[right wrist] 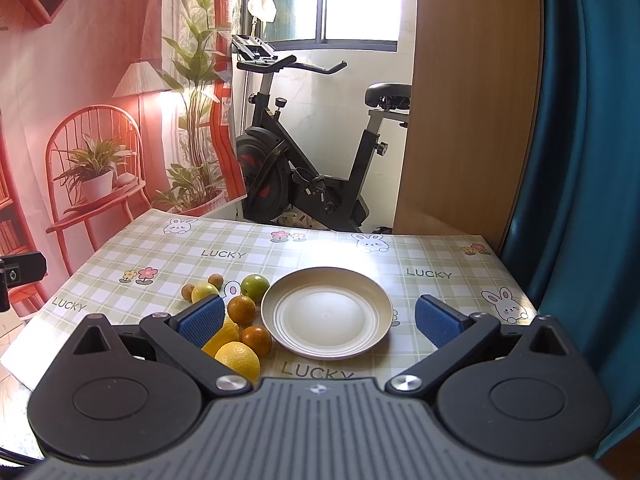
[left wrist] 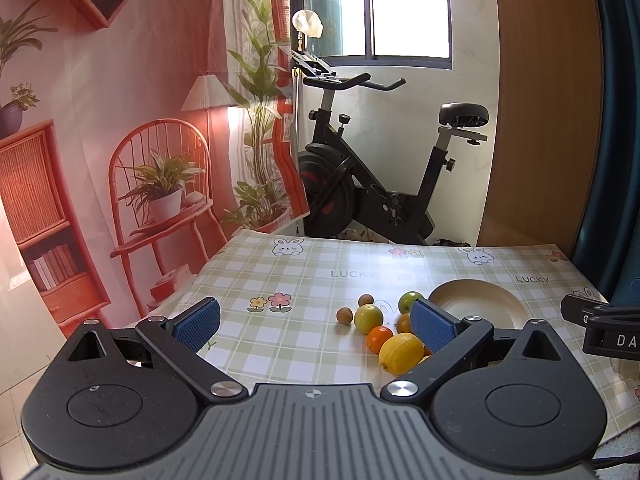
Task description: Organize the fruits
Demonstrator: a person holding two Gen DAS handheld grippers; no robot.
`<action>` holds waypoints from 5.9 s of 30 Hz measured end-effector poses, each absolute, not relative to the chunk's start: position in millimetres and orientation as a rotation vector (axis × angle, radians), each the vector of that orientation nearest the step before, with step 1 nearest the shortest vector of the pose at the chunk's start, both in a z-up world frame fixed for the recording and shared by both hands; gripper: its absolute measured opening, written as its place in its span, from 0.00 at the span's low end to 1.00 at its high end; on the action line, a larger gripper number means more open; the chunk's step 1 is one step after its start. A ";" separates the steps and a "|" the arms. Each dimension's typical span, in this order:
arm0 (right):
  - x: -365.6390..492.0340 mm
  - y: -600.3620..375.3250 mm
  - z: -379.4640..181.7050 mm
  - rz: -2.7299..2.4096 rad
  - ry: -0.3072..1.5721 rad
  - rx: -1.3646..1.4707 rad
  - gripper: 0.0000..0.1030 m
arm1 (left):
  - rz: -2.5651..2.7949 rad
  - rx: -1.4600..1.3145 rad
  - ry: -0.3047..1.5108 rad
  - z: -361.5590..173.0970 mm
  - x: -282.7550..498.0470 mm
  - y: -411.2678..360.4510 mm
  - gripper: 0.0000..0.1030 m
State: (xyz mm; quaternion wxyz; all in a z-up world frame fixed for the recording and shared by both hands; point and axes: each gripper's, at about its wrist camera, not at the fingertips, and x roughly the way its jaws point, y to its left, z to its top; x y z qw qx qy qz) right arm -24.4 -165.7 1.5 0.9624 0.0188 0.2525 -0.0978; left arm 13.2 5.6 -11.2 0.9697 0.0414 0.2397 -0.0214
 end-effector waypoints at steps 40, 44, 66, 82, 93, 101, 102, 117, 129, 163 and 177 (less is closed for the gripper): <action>73.2 -158.7 -102.9 0.078 0.641 -0.012 0.88 | -0.236 0.067 0.592 -87.2 120.2 -5.2 0.76; 77.5 -162.3 -114.4 0.089 0.682 0.001 0.88 | -0.294 0.077 0.640 -101.2 128.4 -11.6 0.72; 98.0 -163.6 -150.6 0.215 0.799 0.090 0.63 | -0.542 0.003 0.875 -141.8 153.6 -45.0 0.43; 108.8 -164.8 -161.5 0.263 0.828 0.157 0.61 | -0.570 -0.063 0.973 -160.7 170.7 -60.1 0.44; 110.7 -174.1 -167.2 0.264 0.843 0.218 0.56 | -0.582 -0.035 0.990 -162.2 168.9 -70.2 0.50; 97.6 -187.7 -161.0 0.200 0.868 0.258 0.56 | -0.657 0.013 0.988 -158.3 162.4 -88.6 0.50; 95.8 -189.8 -159.9 0.191 0.867 0.263 0.56 | -0.665 0.021 0.984 -156.6 161.5 -92.1 0.50; 94.1 -215.1 -127.2 0.079 0.748 0.255 0.56 | -0.728 0.062 0.854 -116.7 181.7 -125.0 0.50; 172.6 -228.2 -128.0 0.146 0.684 0.186 0.56 | -0.635 0.025 0.876 -119.5 263.6 -134.8 0.50; 233.0 -233.1 -164.0 0.107 0.780 0.170 0.56 | -0.577 0.014 0.914 -151.5 298.1 -132.8 0.50; 207.4 -232.7 -145.2 0.094 0.762 0.116 0.62 | -0.570 0.002 0.839 -124.3 275.9 -116.5 0.54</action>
